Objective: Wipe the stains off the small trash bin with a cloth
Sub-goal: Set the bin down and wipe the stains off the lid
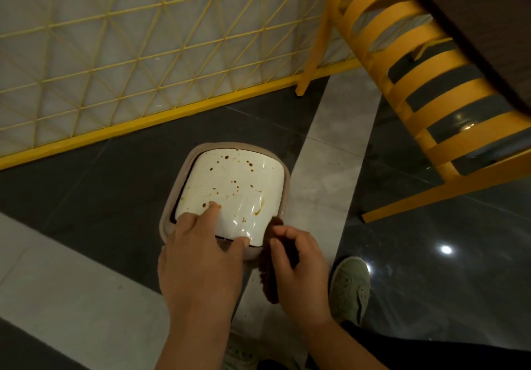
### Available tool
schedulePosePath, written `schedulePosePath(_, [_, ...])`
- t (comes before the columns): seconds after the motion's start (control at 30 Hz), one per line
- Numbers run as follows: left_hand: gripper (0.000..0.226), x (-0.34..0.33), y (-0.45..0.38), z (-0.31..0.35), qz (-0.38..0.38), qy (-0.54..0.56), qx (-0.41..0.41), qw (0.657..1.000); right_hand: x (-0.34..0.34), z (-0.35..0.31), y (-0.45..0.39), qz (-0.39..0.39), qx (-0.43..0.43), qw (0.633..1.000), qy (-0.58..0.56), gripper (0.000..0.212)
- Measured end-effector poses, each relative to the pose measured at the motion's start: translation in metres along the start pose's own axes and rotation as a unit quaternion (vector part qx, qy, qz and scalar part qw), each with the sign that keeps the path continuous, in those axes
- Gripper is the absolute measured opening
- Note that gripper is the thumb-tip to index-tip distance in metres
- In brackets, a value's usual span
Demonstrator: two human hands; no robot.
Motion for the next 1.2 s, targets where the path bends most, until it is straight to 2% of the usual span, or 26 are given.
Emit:
schedulePosePath(0.1, [0.070,0.000,0.000,-0.001,0.005,-0.003,-0.003,1.000,-0.005,-0.024,0.009,0.000,0.115,0.992,0.053,0.017])
schedulePosePath(0.17, [0.070,0.000,0.000,-0.001,0.008,-0.006,-0.002,1.000,-0.009,-0.047,-0.003,0.008,0.167,0.982,0.089,0.020])
schedulePosePath(0.27, [0.072,0.001,0.000,-0.001,0.006,-0.003,0.002,1.000,-0.001,-0.056,-0.034,0.021,0.117,0.991,0.054,0.020])
schedulePosePath(0.37, [0.072,0.001,0.001,0.000,0.001,0.001,0.004,1.000,0.007,-0.024,-0.041,0.028,0.008,1.000,0.004,0.020])
schedulePosePath(0.43, [0.072,0.001,0.000,-0.001,0.000,0.002,0.004,1.000,0.003,-0.002,-0.022,0.009,-0.022,1.000,0.017,0.023])
schedulePosePath(0.53, [0.072,0.001,-0.001,-0.002,0.003,0.000,0.000,1.000,-0.007,-0.011,0.008,-0.017,0.056,0.997,0.042,0.029])
schedulePosePath(0.63, [0.070,0.001,-0.001,-0.003,0.012,-0.007,-0.003,1.000,-0.013,-0.046,0.001,-0.003,0.161,0.983,0.088,0.017])
schedulePosePath(0.7, [0.071,0.002,-0.002,-0.002,0.012,-0.014,-0.006,1.000,-0.012,-0.067,-0.021,0.012,0.163,0.982,0.100,0.019])
schedulePosePath(0.8, [0.072,0.001,-0.002,-0.001,0.008,-0.006,0.001,1.000,-0.005,-0.073,-0.054,0.025,0.095,0.994,0.051,0.019])
schedulePosePath(0.9, [0.071,0.002,-0.002,-0.001,0.006,-0.004,0.002,1.000,0.003,-0.040,-0.069,0.038,-0.014,0.999,-0.022,0.019])
schedulePosePath(1.0, [0.071,0.002,-0.002,-0.002,0.006,-0.007,-0.002,1.000,0.002,-0.002,-0.049,0.031,-0.090,0.995,-0.031,0.018])
schedulePosePath(1.07, [0.072,0.001,-0.002,-0.002,0.007,-0.010,-0.005,1.000,-0.003,0.005,-0.021,0.017,-0.083,0.996,-0.028,0.022])
schedulePosePath(1.2, [0.071,0.000,-0.003,-0.003,0.008,-0.009,-0.003,1.000,-0.005,-0.036,-0.003,0.014,0.053,0.998,0.014,0.026])
Point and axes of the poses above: each hand's wrist, its own y-axis away from the middle knuckle, its own x-axis out of the back of the hand, z = x × y, the point moved 10 cm from there along -y, towards the middle knuckle, and after that the axes turned 10 degrees about -x, right-handed, at the moved point
